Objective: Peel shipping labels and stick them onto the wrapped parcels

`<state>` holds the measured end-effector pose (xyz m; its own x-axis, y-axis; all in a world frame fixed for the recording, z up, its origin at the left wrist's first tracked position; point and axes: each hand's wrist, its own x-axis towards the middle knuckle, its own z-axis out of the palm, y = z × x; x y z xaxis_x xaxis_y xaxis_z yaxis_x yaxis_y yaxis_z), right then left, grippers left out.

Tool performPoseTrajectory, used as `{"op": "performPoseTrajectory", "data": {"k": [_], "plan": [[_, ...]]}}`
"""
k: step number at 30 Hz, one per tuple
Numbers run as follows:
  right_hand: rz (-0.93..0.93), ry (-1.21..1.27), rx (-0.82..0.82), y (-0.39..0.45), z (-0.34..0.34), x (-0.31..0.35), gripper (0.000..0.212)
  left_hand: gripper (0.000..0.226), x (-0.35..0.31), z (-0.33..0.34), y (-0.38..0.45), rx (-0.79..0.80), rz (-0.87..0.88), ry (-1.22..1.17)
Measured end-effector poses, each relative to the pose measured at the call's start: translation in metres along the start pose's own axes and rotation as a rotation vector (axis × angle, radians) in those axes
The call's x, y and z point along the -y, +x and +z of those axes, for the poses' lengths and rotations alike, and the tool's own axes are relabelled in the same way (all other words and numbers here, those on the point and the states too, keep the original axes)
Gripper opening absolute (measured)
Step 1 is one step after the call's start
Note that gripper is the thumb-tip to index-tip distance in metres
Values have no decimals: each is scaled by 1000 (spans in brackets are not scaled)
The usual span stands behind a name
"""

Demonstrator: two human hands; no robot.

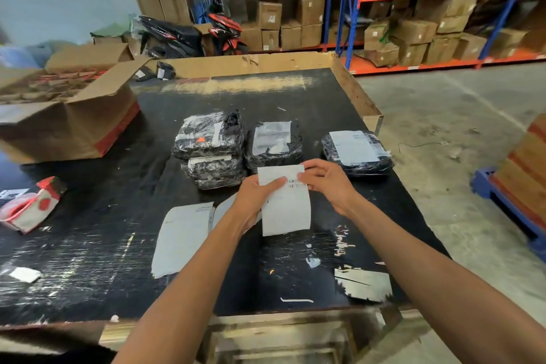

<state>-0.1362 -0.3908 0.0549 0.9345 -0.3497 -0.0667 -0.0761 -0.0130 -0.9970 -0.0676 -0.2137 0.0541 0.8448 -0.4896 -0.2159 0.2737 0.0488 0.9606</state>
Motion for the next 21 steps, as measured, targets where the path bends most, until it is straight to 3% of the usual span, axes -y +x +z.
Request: {"op": "performPoseTrajectory", "data": {"k": [7,21], "plan": [[-51,61,-27,-3,-11,0,16,26,-7,6,7,-15,52,80],[-88,-119,3,-6,-13,2,11,25,-11,-6,7,19,45,287]]}}
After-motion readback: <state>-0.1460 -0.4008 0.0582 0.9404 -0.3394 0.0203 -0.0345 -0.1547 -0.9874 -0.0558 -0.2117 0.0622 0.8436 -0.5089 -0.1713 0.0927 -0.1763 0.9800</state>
